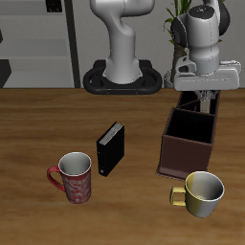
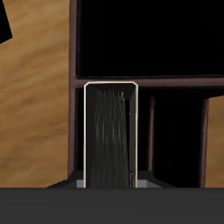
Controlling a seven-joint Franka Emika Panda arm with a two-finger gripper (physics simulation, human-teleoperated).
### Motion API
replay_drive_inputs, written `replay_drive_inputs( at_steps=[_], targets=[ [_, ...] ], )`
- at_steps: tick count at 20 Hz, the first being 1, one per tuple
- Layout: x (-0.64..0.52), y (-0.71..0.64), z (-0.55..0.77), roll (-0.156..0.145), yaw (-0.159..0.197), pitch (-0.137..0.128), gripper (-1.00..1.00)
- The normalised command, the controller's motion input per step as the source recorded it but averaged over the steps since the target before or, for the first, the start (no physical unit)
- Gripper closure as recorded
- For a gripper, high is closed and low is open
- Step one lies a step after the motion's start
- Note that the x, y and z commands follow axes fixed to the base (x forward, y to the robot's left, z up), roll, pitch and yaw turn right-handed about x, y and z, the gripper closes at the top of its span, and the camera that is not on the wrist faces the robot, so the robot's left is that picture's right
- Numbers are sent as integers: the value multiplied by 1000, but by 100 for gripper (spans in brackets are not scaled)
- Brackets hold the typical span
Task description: Place the yellow book into the left desk caddy's back compartment
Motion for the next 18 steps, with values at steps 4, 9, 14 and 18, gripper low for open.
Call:
replay_drive_inputs(
  at_steps=[4,9,14,18],
  targets=[
    [-1,-152,-277,-32,5,26,100],
    [-45,-95,-176,-12,-19,39,100],
    [12,-79,-172,-24,-10,24,100],
    [101,7,-279,7,5,48,100]
  ],
)
